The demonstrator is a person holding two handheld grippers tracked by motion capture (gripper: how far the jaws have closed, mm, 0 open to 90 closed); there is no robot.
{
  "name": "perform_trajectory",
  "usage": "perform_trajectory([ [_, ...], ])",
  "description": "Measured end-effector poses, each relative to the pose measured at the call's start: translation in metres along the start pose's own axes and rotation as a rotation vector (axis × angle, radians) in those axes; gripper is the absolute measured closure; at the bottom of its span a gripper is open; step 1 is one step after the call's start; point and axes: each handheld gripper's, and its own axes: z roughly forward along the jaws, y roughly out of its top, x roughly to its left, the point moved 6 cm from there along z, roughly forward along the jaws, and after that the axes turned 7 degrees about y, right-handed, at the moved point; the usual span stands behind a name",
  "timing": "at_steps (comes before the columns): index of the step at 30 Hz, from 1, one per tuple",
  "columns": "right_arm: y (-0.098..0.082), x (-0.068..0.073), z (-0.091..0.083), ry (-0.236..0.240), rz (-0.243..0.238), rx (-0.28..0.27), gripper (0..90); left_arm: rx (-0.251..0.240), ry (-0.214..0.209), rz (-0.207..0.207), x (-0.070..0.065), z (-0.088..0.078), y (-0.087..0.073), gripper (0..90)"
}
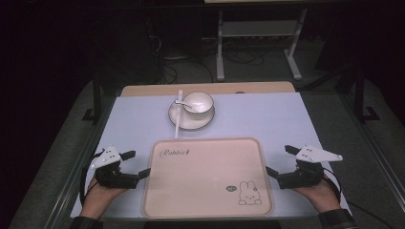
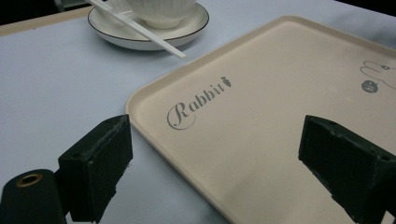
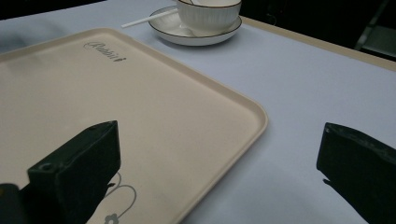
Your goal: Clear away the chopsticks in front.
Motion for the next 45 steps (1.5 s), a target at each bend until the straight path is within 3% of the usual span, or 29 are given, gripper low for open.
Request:
perform_trajectory([
  [13, 0.001, 0.001, 0.001, 0.005, 0.006, 0.007, 0.0, 0.023, -0.001, -0.02, 0.003, 0.009, 0.007, 9.5],
  [25, 0.002, 0.002, -0.003, -0.003, 0.005, -0.002, 0.0, 0.048, 0.013, -0.003, 0.009, 0.022, 0.016, 9.5],
  [34, 0.002, 0.002, -0.004, -0.01, 0.008, -0.002, 0.0, 0.053, 0.027, -0.017, 0.016, 0.033, 0.024, 9.5],
  [45, 0.001, 0.002, -0.004, -0.013, 0.002, 0.003, 0.0, 0.048, 0.019, 0.001, 0.015, 0.057, 0.046, 9.6],
])
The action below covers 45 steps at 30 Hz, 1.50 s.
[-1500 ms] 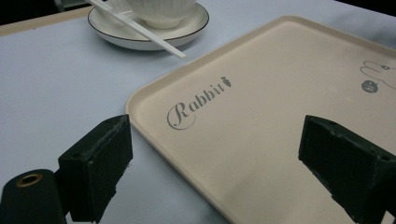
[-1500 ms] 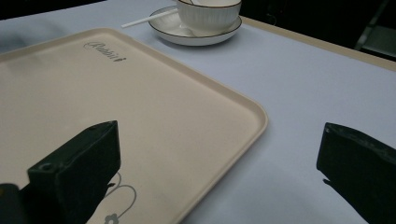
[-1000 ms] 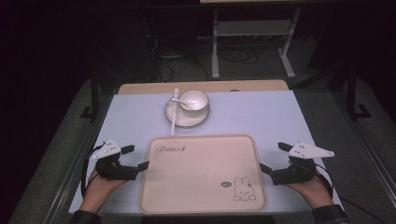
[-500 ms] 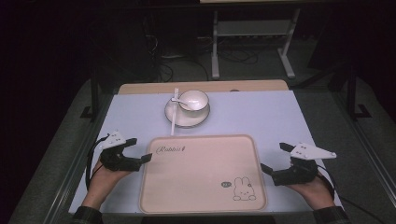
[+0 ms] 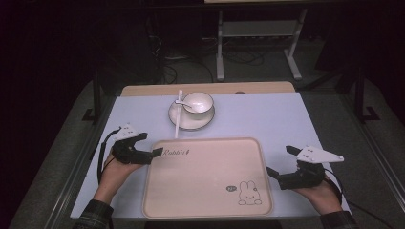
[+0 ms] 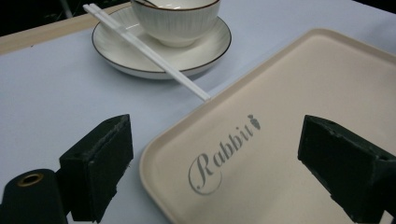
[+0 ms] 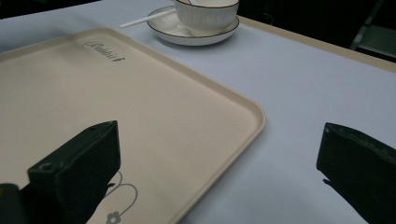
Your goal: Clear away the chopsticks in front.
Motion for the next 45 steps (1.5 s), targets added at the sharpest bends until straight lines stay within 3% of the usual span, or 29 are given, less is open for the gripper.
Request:
perform_trajectory([
  [17, 0.0, 0.0, -0.001, 0.005, 0.003, -0.003, 0.0, 0.004, -0.002, 0.005, 0.003, 0.029, 0.027, 13.6],
  [22, 0.0, 0.0, -0.002, 0.003, 0.005, -0.008, 0.0, 0.016, 0.03, -0.008, 0.011, 0.042, 0.038, 14.0],
  [30, 0.0, -0.001, -0.003, 0.001, 0.007, -0.011, 0.0, 0.062, 0.052, -0.001, 0.019, 0.068, 0.051, 20.3],
  [38, -0.001, -0.001, -0.002, 0.004, 0.009, -0.01, 0.0, 0.141, 0.087, 0.006, 0.031, 0.102, 0.057, 28.6],
  [45, -0.001, -0.001, -0.003, 0.006, 0.011, -0.012, 0.0, 0.177, 0.107, -0.001, 0.039, 0.121, 0.061, 34.3],
])
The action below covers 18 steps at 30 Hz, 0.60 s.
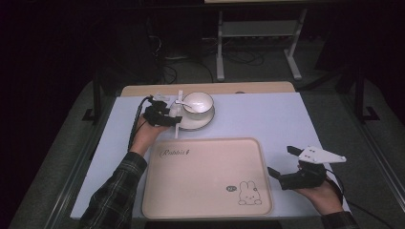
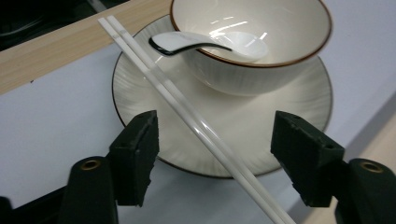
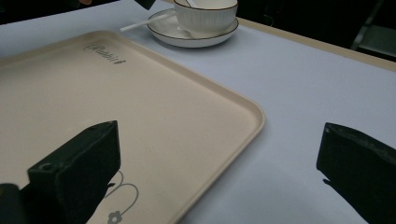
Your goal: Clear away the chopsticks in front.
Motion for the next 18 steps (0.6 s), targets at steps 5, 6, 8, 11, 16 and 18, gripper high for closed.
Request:
perform_trajectory([
  [5, -0.001, -0.001, 0.001, 0.004, 0.0, 0.003, 0.0, 0.043, 0.026, 0.002, 0.002, 0.018, 0.004, 39.6],
  [6, -0.001, -0.001, 0.001, 0.004, 0.0, 0.003, 0.0, 0.043, 0.026, 0.002, 0.002, 0.018, 0.004, 40.3],
  [8, -0.001, -0.001, 0.001, 0.004, 0.0, 0.002, 0.0, 0.053, 0.042, 0.002, 0.002, 0.023, 0.004, 41.1],
  [11, -0.001, -0.001, 0.0, 0.004, 0.003, 0.001, 0.0, 0.074, 0.049, -0.015, 0.004, 0.032, 0.003, 43.6],
  [16, -0.001, -0.001, 0.0, 0.007, 0.006, -0.001, 0.0, 0.106, 0.063, 0.003, 0.004, 0.041, -0.001, 49.5],
  [18, -0.001, -0.001, 0.0, 0.007, 0.006, -0.001, 0.0, 0.112, 0.07, 0.008, 0.004, 0.042, -0.001, 50.8],
])
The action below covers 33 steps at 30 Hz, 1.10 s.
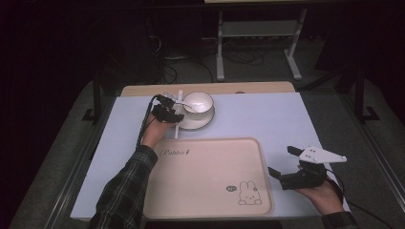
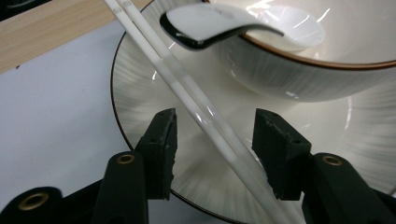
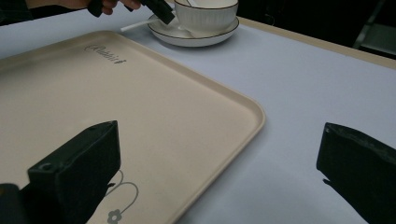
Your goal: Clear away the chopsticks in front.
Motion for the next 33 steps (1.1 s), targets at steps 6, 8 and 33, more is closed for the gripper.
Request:
perform_trajectory([
  [6, 0.0, 0.0, 0.0, 0.001, -0.001, 0.0, 0.0, 0.014, 0.025, -0.011, 0.0, 0.004, 0.0, 60.3],
  [8, 0.0, 0.0, 0.0, 0.003, 0.0, 0.001, 0.0, 0.017, 0.031, -0.009, 0.0, 0.004, 0.001, 63.6],
  [33, -0.001, -0.001, -0.001, 0.004, -0.001, 0.0, 0.0, 0.01, 0.044, -0.055, 0.011, -0.004, 0.006, 66.4],
])
